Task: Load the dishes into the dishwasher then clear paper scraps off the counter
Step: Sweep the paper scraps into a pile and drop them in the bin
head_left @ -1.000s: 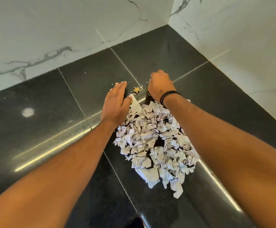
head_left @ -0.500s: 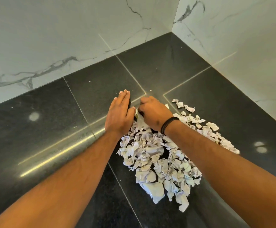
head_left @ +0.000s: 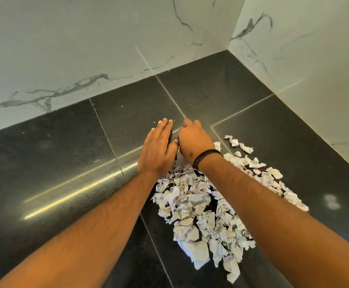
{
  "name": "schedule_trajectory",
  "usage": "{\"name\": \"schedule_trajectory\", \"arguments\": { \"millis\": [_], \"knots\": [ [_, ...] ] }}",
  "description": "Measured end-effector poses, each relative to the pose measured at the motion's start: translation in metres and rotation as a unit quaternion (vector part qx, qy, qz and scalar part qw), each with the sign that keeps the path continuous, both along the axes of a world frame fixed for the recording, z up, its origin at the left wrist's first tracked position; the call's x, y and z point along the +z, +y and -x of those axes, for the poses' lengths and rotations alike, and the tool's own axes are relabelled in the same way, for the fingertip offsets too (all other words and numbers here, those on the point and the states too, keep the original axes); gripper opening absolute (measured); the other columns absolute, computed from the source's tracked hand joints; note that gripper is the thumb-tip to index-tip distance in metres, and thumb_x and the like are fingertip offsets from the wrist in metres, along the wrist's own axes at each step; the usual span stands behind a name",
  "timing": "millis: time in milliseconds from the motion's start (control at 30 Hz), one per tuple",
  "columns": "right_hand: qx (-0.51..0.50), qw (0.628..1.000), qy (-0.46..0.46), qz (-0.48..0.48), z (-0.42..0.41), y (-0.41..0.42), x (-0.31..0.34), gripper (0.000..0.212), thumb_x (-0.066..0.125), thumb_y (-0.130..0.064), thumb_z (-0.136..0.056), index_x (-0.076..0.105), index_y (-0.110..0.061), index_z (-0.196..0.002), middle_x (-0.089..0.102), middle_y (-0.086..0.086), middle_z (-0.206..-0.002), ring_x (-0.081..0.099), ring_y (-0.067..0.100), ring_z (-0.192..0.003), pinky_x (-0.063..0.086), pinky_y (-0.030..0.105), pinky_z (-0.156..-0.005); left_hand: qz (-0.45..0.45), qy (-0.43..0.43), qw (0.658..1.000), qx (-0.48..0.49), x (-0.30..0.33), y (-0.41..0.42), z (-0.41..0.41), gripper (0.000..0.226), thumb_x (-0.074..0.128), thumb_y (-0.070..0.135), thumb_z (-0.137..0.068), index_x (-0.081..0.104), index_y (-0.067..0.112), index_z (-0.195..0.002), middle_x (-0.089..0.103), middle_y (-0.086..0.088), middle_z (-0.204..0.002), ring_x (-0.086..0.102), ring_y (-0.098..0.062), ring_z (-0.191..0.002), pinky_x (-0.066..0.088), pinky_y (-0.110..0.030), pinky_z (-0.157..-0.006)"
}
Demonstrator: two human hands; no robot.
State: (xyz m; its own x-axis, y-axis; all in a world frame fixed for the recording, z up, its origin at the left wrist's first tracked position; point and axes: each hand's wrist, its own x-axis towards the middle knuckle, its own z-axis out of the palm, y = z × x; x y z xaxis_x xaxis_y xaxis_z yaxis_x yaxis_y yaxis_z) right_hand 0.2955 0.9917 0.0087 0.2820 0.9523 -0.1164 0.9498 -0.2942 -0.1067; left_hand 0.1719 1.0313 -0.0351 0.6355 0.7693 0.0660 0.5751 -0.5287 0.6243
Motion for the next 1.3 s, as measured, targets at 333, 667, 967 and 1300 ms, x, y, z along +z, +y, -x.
{"name": "schedule_trajectory", "arguments": {
  "millis": [333, 667, 967, 1300],
  "knots": [
    [-0.047, 0.998, 0.030, -0.032, -0.034, 0.058, 0.002, 0.020, 0.053, -0.008, -0.095, 0.064, -0.002, -0.111, 0.047, 0.015, -0.128, 0.042, 0.035, -0.121, 0.048, 0.042, -0.096, 0.024, -0.048, 0.998, 0.035, 0.000, -0.005, -0.002, 0.083, 0.023, 0.058, -0.093, 0.004, 0.018, -0.163, -0.004, -0.001, -0.171, 0.009, -0.014, -0.156, 0.016, -0.034, -0.120],
    [0.047, 0.996, 0.068, -0.016, -0.007, 0.021, -0.005, 0.014, 0.050, -0.012, -0.096, 0.062, -0.010, -0.090, 0.038, -0.001, -0.094, 0.044, 0.023, -0.104, 0.040, 0.033, -0.073, 0.020, -0.038, 0.999, 0.016, -0.005, -0.002, -0.001, 0.090, 0.015, 0.076, -0.091, 0.018, 0.019, -0.162, 0.015, 0.000, -0.169, 0.013, -0.012, -0.155, 0.020, -0.046, -0.125],
    [-0.214, 0.972, 0.039, -0.092, -0.066, -0.043, 0.022, 0.021, 0.048, -0.005, -0.094, 0.063, 0.000, -0.106, 0.052, 0.017, -0.121, 0.044, 0.033, -0.115, 0.046, 0.038, -0.090, -0.011, -0.013, 1.000, -0.003, -0.006, -0.001, -0.001, 0.094, 0.007, 0.084, -0.089, 0.034, 0.024, -0.157, 0.029, 0.000, -0.165, 0.016, -0.012, -0.154, 0.010, -0.041, -0.126],
    [-0.159, 0.987, 0.021, -0.015, -0.018, -0.072, 0.006, 0.031, 0.044, 0.002, -0.095, 0.064, -0.003, -0.117, 0.049, 0.017, -0.131, 0.042, 0.034, -0.122, 0.044, 0.040, -0.103, -0.007, -0.008, 0.999, -0.035, -0.004, -0.002, 0.002, 0.079, 0.018, 0.070, -0.096, 0.042, 0.021, -0.153, 0.032, 0.000, -0.163, 0.016, -0.011, -0.154, 0.009, -0.041, -0.127]
  ]
}}
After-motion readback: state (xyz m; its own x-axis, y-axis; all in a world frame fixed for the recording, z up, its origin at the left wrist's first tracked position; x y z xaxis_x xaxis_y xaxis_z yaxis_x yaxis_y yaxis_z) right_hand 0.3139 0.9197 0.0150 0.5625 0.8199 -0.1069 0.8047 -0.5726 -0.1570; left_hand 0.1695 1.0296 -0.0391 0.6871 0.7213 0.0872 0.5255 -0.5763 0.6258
